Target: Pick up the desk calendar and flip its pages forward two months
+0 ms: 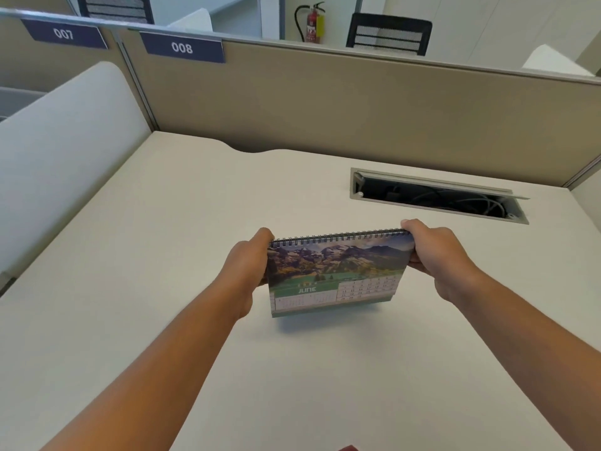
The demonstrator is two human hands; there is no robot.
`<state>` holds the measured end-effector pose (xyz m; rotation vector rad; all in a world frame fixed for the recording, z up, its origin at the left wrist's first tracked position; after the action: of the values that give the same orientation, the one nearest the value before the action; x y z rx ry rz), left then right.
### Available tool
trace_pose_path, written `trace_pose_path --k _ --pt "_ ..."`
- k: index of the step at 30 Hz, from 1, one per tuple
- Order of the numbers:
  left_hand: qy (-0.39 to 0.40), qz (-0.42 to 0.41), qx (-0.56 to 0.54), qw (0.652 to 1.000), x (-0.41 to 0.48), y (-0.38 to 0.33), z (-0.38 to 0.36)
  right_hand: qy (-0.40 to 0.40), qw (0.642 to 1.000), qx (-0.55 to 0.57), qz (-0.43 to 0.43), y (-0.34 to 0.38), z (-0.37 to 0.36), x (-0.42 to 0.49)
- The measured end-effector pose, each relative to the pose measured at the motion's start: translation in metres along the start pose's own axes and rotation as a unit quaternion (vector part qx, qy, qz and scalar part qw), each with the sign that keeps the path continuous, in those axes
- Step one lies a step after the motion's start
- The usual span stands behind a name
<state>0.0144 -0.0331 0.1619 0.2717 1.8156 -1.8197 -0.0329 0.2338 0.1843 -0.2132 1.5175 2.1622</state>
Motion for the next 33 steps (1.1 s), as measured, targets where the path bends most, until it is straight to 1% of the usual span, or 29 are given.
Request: trace_pose_path --k 3,6,11,15,18,22,25,28,33 --pt "-0.018 -0.013 0.015 1.0 0.031 -0.02 0.004 -0.006 1.0 -0.023 0.02 0.019 -0.014 0.028" --pt "-0.046 -0.03 0.032 0.998 0.065 -0.042 0.009 0.011 0.998 -0.042 0.053 0.042 -0.031 0.057" --pt "-0.05 -0.063 0.128 0.989 0.12 -0.07 0.01 0.036 0.989 -0.08 0.123 0.08 -0.065 0.11" --pt "-0.063 -0.107 0.152 0.981 0.155 -0.078 0.007 0.024 0.976 -0.144 0.164 0.097 -0.085 0.151" --pt "-0.081 -0.137 0.171 0.972 0.169 -0.08 0.002 0.022 0.973 -0.161 0.165 0.101 -0.097 0.173" --pt "-0.1 -0.156 0.165 0.969 0.181 -0.076 -0.001 0.031 0.973 -0.171 0.154 0.096 -0.106 0.191" --pt "-0.091 -0.146 0.162 0.972 0.185 -0.064 -0.002 0.057 0.977 -0.153 0.14 0.087 -0.11 0.193" --pt "-0.064 -0.119 0.15 0.979 0.184 -0.044 -0.001 0.073 0.977 -0.145 0.139 0.071 -0.112 0.195" --pt "-0.054 -0.116 0.133 0.983 0.181 -0.031 -0.002 0.083 0.975 -0.154 0.137 0.058 -0.113 0.192"
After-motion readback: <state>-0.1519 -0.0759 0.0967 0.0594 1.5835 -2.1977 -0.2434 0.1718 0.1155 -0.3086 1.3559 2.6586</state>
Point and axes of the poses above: each hand's wrist, its own x-axis towards the middle knuckle, its own z-axis out of the back of the hand, y = z × x, the point moved 3 cm from there along x, towards the middle knuckle, and after that the axes turned 2 degrees about -z, right-handed, at the moved point
